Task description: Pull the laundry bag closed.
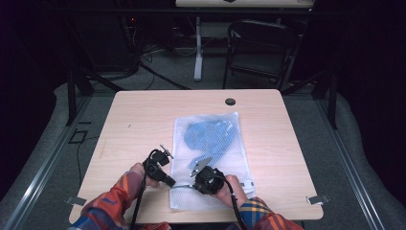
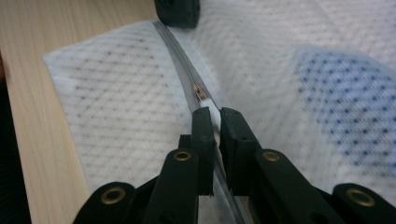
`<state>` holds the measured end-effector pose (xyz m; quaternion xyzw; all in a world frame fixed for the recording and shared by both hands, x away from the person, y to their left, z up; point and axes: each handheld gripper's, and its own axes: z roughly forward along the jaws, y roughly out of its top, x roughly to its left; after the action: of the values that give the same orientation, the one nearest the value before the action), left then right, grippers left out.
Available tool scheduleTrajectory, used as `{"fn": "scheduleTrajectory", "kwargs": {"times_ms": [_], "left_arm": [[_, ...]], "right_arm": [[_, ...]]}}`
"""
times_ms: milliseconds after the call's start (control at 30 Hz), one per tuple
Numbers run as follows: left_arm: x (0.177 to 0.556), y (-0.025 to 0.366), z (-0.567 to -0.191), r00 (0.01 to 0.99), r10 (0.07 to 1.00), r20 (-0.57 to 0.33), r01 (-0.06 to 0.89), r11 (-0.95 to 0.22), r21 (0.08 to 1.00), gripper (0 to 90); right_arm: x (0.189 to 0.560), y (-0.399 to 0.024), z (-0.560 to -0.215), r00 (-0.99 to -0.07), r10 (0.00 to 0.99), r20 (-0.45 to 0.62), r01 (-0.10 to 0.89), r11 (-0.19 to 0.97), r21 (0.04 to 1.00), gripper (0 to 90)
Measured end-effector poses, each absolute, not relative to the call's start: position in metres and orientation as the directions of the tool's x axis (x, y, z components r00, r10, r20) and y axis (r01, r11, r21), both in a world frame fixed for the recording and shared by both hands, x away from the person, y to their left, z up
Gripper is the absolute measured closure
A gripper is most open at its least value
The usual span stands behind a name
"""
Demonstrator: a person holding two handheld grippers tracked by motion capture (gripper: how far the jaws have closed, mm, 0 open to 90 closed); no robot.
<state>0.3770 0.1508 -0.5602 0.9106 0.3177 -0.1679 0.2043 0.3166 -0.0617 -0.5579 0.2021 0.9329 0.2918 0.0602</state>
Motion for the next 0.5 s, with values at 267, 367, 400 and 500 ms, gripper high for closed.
{"fn": "scheduleTrajectory", "kwargs": {"times_ms": [267,367,400,500], "left_arm": [[0.379,0.15,-0.559,0.737,0.505,-0.45,0.648,-0.717,0.257,87.2],[0.379,0.149,-0.559,0.73,0.507,-0.458,0.655,-0.709,0.26,82.7],[0.378,0.147,-0.557,0.73,0.495,-0.471,0.655,-0.704,0.275,80.9],[0.377,0.144,-0.558,0.729,0.48,-0.488,0.652,-0.704,0.281,80.3]], "right_arm": [[0.322,-0.047,-0.56,-0.919,0.393,-0.014,0.317,0.761,0.567,81.4],[0.322,-0.047,-0.561,-0.92,0.392,-0.007,0.318,0.757,0.571,79.6],[0.323,-0.048,-0.561,-0.928,0.371,-0.003,0.304,0.766,0.567,77.8],[0.323,-0.047,-0.565,-0.93,0.367,0.013,0.311,0.768,0.56,77.1]]}}
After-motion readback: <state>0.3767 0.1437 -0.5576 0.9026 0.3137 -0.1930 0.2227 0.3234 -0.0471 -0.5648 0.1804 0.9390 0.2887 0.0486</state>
